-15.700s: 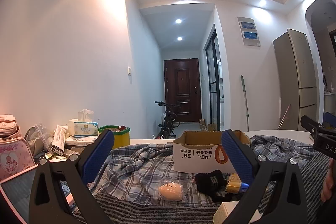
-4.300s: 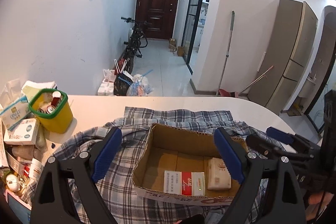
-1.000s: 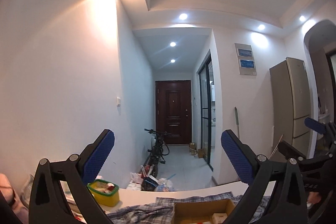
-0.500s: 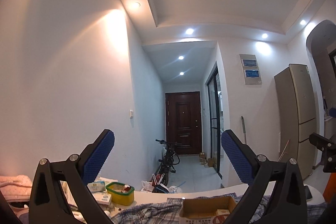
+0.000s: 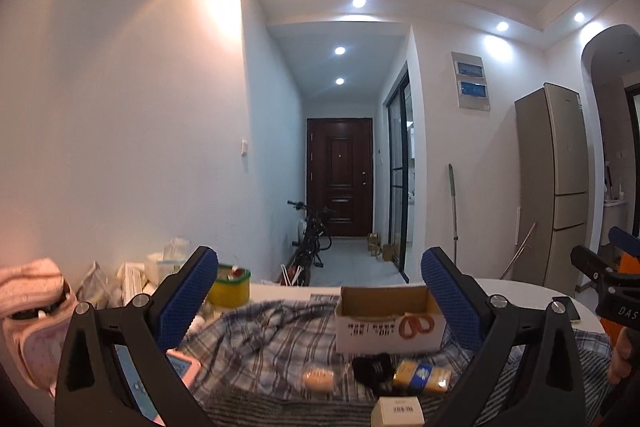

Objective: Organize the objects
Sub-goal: 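Grasp the small white barcode box with the left tool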

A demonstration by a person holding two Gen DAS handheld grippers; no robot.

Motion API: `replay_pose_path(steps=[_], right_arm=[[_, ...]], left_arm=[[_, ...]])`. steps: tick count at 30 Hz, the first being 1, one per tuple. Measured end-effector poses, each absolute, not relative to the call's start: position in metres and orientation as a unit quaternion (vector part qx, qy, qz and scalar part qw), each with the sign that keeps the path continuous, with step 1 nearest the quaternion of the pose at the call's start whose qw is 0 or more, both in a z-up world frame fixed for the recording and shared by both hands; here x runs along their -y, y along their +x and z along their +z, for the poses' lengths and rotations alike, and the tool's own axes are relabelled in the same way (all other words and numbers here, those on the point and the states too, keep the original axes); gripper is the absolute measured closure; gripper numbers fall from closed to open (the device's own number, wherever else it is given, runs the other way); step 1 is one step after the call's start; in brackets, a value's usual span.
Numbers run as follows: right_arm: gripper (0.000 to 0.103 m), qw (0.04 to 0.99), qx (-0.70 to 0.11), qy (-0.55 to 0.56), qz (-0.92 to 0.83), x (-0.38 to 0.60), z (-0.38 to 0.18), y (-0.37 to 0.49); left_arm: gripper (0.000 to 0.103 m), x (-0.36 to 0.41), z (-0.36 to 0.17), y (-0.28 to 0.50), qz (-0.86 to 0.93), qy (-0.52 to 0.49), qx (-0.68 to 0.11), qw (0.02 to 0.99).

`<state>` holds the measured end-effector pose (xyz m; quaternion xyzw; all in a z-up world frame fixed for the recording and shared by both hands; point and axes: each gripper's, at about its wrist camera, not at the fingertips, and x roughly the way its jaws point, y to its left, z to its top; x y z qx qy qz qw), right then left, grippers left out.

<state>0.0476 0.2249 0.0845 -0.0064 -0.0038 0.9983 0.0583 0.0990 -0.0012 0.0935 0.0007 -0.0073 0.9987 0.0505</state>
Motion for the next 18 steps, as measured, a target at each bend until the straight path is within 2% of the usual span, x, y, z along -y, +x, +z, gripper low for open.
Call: replay_pose_path(steps=[5,9,14,18], right_arm=[[0.0,0.084,-0.055,-0.011,0.995,-0.233,0.05,0.063],[0.0,0.08,-0.063,-0.002,0.995,-0.234,0.024,0.071],[0.0,0.067,-0.045,-0.011,0.997,-0.226,0.006,0.061],[0.0,0.079,-0.017,-0.009,0.997,-0.219,0.002,0.057]], left_arm=[[0.0,-0.002,0.058,0.101,0.999,-0.01,0.003,0.03],[0.0,0.003,0.014,0.105,0.999,-0.027,0.043,0.015],[0.0,-0.005,-0.008,0.079,0.994,-0.084,0.046,0.054],[0.0,-0.011,-0.005,0.077,0.996,-0.072,0.029,0.046]])
